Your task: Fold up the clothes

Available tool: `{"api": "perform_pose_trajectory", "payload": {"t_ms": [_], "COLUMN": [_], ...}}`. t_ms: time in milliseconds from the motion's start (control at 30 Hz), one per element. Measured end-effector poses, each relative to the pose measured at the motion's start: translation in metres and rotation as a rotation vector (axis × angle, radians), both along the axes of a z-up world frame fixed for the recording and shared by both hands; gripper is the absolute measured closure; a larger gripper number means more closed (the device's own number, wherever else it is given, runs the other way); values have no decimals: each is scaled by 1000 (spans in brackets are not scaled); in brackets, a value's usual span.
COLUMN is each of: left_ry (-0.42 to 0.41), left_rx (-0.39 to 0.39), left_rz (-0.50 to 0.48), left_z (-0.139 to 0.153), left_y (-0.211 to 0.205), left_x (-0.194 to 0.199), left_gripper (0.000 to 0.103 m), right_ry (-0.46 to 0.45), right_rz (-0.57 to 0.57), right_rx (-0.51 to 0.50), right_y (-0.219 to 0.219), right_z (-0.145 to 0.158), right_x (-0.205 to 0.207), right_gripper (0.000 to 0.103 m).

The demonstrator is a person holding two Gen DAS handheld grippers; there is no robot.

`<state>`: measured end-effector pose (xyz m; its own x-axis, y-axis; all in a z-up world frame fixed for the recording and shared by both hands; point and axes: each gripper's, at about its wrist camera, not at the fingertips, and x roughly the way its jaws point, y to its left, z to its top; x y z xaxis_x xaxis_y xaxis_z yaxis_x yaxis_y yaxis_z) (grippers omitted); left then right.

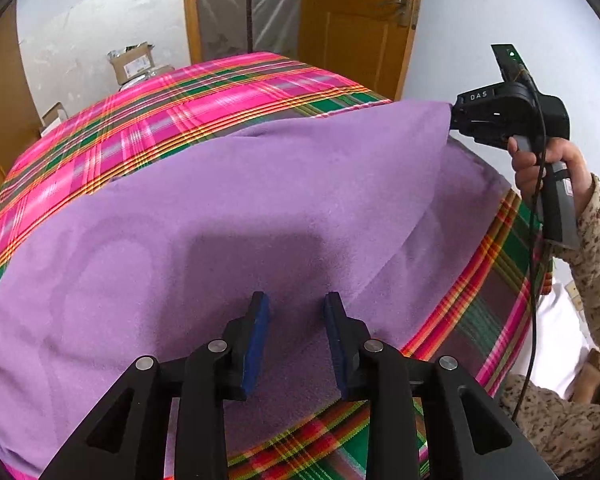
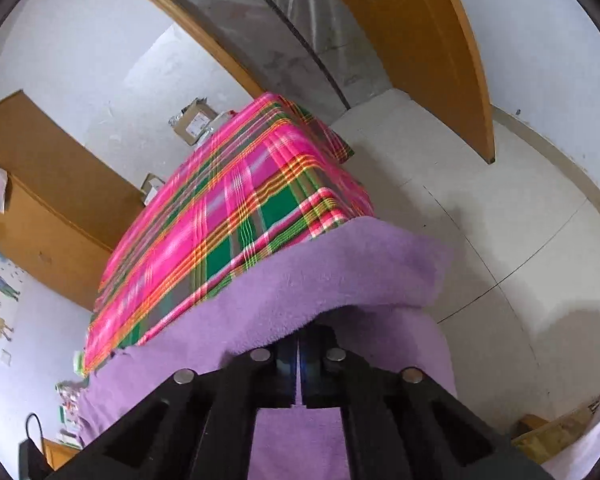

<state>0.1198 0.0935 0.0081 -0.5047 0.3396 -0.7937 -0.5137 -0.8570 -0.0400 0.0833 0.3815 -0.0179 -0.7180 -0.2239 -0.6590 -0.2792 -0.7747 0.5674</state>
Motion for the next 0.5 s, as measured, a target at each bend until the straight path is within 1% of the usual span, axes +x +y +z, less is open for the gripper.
{"api": "perform_pose_trajectory", "payload": {"t_ms": [133, 300, 400, 500], "left_ry": [0, 11, 22, 31], "left_rx": [-1, -21, -33, -40], "left_rz": [7, 1, -9, -11], "left_z": [0, 0, 1, 2], "left_y": [0, 4, 7, 12], "left_x": [-1, 3, 6, 6], "left_gripper": [72, 71, 71, 71], "right_ry": [48, 57, 45, 1], "right_rz": [-15, -16, -6, -7], "right_rx": [1, -18, 56, 124], "right_y": [2, -3, -13, -18], "right_z": [14, 22, 28, 30], "right_x": [9, -1, -16, -36], "right_gripper": [103, 102, 102, 102]}}
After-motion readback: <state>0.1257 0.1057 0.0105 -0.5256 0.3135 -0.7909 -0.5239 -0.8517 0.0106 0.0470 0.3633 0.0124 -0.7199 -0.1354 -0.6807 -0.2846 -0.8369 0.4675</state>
